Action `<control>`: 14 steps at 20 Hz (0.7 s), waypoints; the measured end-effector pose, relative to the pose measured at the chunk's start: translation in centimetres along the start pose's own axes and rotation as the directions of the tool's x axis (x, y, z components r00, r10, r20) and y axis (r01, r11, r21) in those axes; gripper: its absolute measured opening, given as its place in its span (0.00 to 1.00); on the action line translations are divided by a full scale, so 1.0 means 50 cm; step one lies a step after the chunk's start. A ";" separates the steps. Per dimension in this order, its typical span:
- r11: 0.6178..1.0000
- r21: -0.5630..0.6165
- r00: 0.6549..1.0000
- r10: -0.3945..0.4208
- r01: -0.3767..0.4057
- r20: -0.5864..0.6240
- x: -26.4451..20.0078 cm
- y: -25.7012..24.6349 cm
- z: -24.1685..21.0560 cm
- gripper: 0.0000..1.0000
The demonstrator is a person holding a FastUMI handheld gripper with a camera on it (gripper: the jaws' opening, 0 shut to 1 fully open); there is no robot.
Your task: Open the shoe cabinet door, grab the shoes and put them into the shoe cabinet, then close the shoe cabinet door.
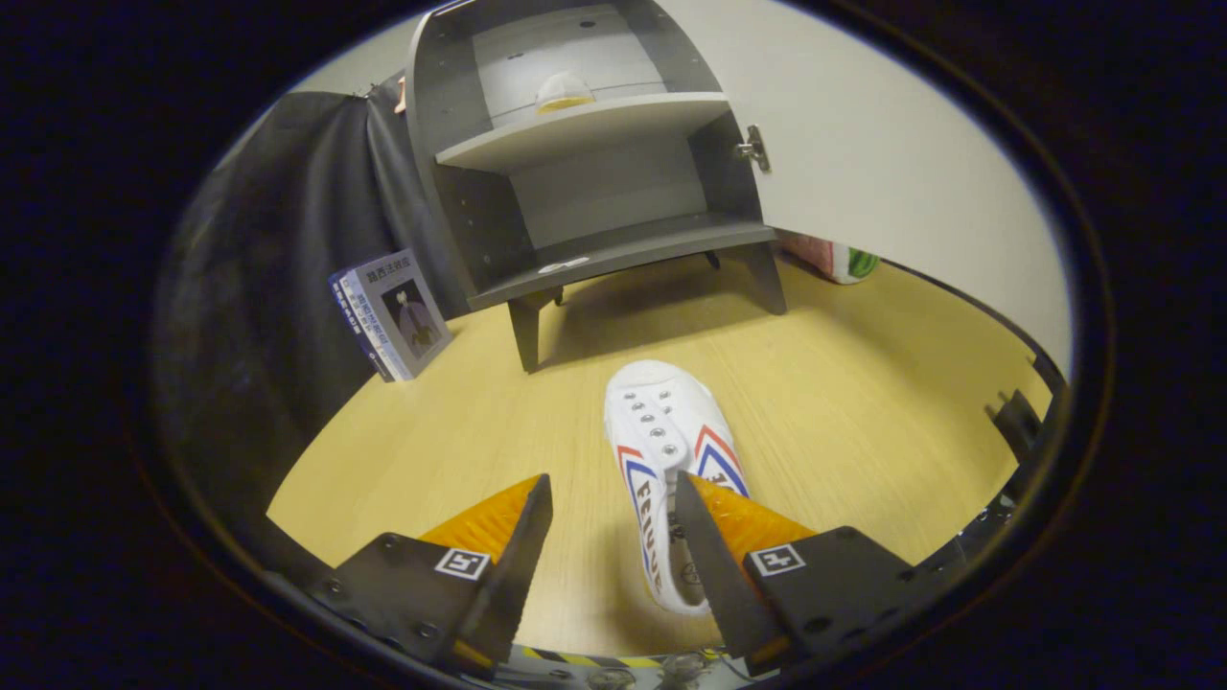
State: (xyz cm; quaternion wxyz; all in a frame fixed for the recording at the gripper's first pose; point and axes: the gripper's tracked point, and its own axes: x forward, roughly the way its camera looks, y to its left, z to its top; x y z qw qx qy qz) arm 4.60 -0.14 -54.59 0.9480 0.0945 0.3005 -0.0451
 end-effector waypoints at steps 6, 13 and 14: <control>0.999 -0.029 0.994 -0.047 0.045 -0.095 0.049 -0.013 -0.023 0.71; 0.995 -0.055 0.989 -0.093 0.087 -0.115 0.057 -0.031 -0.014 0.44; 0.993 -0.073 0.988 -0.097 0.089 -0.118 0.059 -0.031 -0.016 0.40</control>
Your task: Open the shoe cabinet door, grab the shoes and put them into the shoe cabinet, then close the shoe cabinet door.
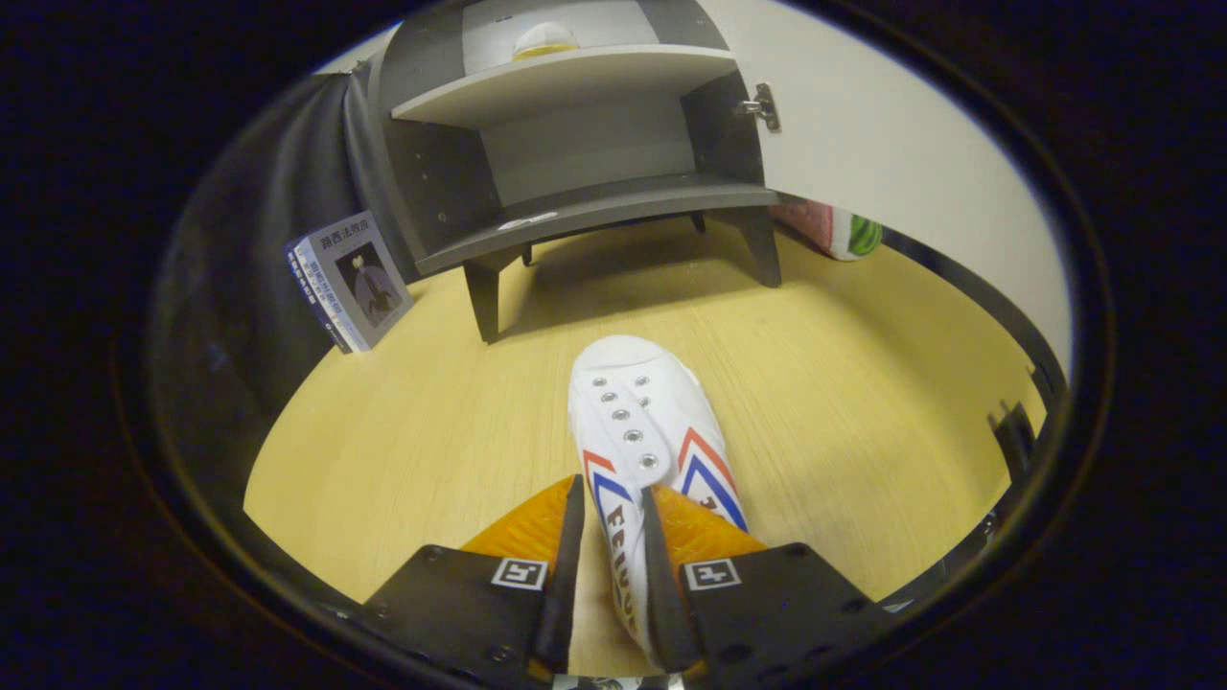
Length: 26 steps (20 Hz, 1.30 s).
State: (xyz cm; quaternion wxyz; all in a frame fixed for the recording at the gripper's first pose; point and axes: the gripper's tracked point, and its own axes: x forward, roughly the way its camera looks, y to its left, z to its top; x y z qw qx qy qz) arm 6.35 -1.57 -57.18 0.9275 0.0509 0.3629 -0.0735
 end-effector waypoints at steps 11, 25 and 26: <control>0.994 -0.098 0.998 0.054 -0.051 0.019 -0.004 0.014 0.003 0.02; 0.988 -0.034 0.984 0.154 -0.152 0.085 -0.027 -0.001 0.065 0.02; 0.988 -0.028 0.984 0.155 -0.153 0.089 -0.028 -0.003 0.071 0.02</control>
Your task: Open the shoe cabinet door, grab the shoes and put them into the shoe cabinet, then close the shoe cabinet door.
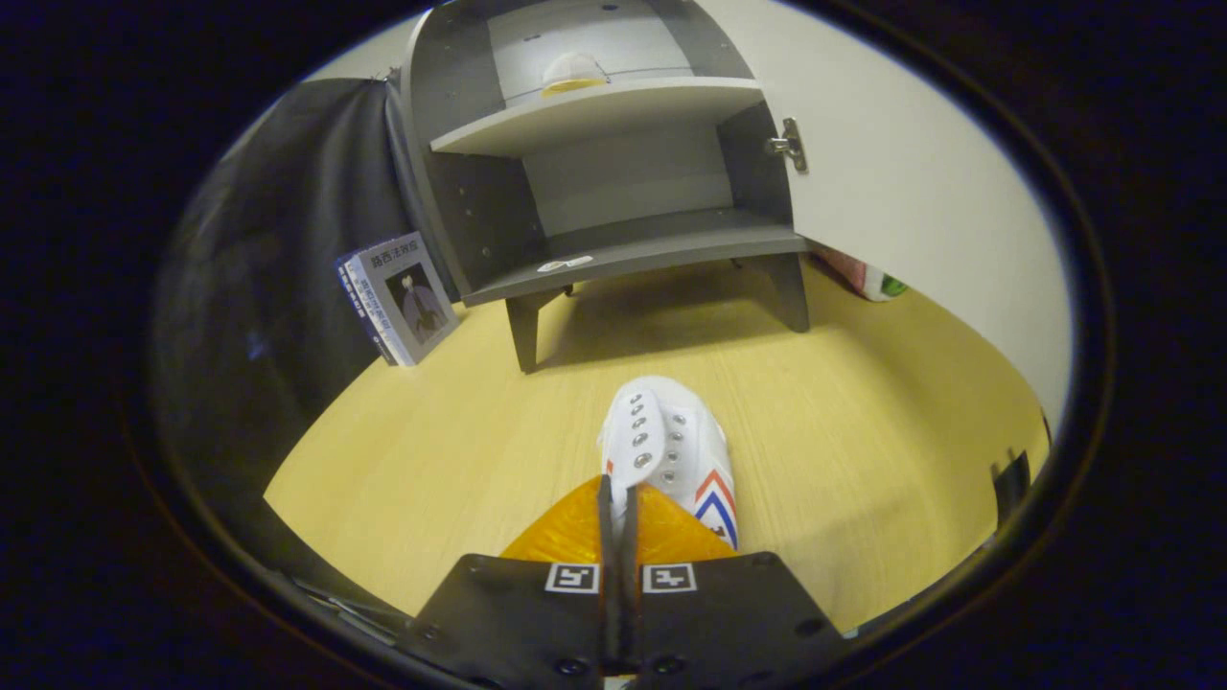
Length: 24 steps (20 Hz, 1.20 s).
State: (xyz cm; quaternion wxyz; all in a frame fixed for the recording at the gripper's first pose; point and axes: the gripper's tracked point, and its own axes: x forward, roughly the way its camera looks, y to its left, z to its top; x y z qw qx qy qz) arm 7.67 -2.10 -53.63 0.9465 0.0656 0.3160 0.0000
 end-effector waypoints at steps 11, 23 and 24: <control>0.998 0.033 0.998 0.050 -0.049 -0.028 0.000 0.004 0.012 0.02; 0.995 -0.030 0.996 0.092 -0.092 0.009 -0.064 0.050 0.065 0.02; 0.995 -0.032 0.996 0.092 -0.092 0.010 -0.077 0.057 0.079 0.02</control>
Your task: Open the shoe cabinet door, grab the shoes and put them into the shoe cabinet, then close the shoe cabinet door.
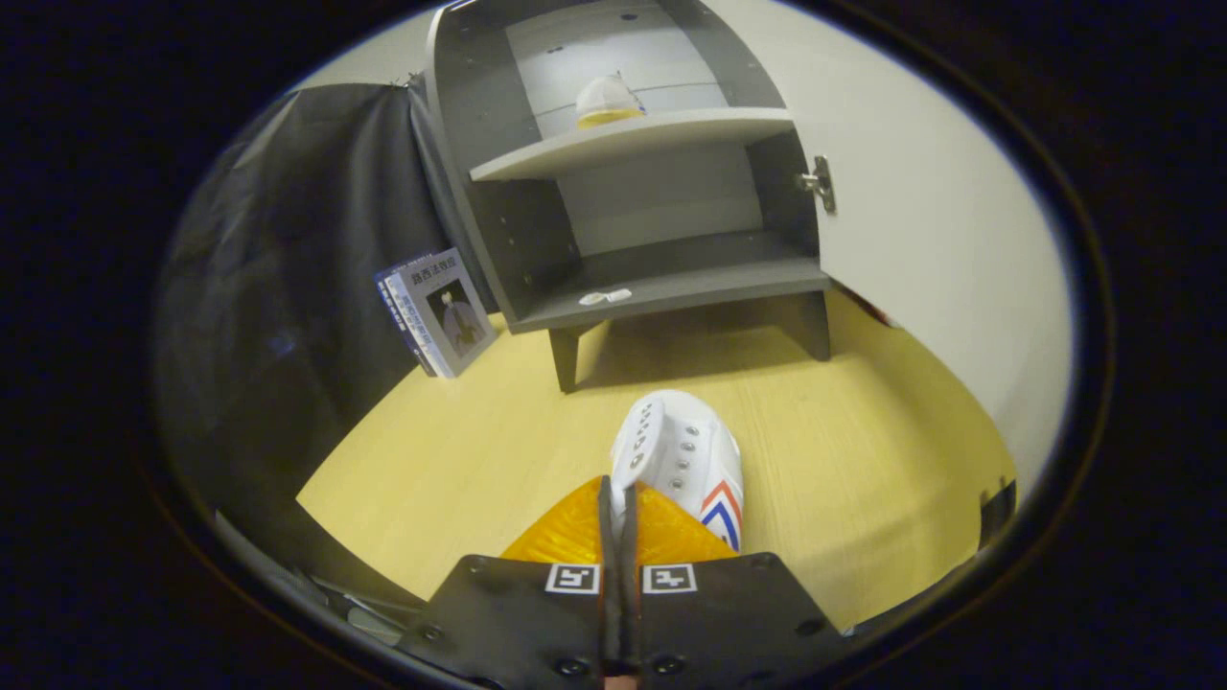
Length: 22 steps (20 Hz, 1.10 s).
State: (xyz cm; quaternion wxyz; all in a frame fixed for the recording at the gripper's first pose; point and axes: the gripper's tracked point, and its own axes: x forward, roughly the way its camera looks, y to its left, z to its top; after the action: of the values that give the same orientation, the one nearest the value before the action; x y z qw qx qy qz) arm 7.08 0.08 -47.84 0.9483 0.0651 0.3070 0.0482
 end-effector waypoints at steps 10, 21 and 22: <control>0.996 -0.068 0.996 -0.045 0.051 0.080 -0.142 0.032 0.313 0.02; 0.981 -0.098 0.957 -0.139 0.168 0.254 -0.061 -0.017 0.618 0.02; 0.979 -0.091 0.955 -0.155 0.182 0.251 -0.041 -0.023 0.629 0.02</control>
State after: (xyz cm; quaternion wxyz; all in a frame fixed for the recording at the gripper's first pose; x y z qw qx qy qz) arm 23.96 -4.31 -21.59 0.9815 -0.0099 0.1899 -0.0239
